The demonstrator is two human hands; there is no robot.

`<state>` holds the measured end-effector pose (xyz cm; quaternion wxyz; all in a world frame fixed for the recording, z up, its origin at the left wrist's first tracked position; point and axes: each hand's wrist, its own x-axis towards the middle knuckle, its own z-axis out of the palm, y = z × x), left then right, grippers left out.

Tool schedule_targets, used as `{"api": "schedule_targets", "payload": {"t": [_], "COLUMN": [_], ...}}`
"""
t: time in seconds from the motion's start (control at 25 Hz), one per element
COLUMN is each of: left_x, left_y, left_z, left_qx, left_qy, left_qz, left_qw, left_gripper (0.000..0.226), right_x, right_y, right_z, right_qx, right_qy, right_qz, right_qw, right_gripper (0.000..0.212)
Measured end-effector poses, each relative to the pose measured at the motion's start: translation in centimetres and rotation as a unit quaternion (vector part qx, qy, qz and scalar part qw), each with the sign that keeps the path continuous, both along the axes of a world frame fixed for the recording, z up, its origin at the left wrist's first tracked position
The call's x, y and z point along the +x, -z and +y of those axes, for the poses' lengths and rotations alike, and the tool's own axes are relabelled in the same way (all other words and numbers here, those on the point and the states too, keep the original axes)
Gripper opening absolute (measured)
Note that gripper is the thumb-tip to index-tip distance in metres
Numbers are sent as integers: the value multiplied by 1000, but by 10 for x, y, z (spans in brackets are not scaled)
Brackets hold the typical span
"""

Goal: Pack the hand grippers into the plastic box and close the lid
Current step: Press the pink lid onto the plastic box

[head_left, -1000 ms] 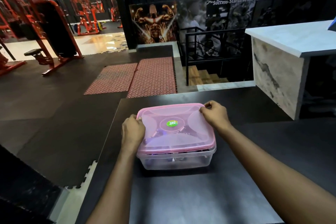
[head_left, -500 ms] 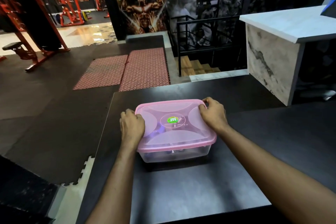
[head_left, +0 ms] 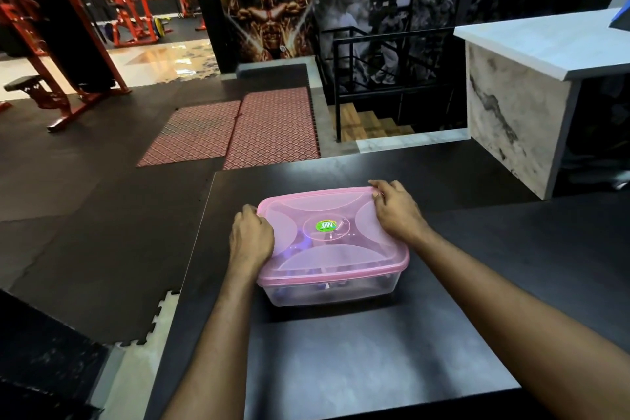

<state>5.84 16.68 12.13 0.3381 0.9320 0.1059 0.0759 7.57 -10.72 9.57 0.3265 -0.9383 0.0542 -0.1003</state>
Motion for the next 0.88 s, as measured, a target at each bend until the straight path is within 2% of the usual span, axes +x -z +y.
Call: {"api": "schedule_targets", "payload": {"t": [0.36, 0.52, 0.6, 0.72, 0.88], "left_x": [-7, 14, 29, 46, 55], "left_y": [10, 2, -1, -2, 2], "left_z": [-4, -6, -7, -8, -6], "left_qx": [55, 47, 63, 65, 52], "left_qy": [-19, 39, 82, 102, 105], "left_qz": [-26, -33, -56, -42, -26], "left_qw": [998, 998, 993, 992, 993], "left_gripper": [24, 47, 42, 29, 28], "right_x": [10, 18, 22, 25, 28], "right_y": [-4, -7, -7, -8, -8], "right_z": [7, 8, 9, 9, 7], "right_qx": [-55, -74, -72, -70, -84], "right_qy": [17, 20, 19, 9, -9], "right_qz": [5, 10, 13, 28, 50], "right_qw": [998, 997, 997, 997, 995], "right_gripper": [29, 29, 27, 23, 17]}}
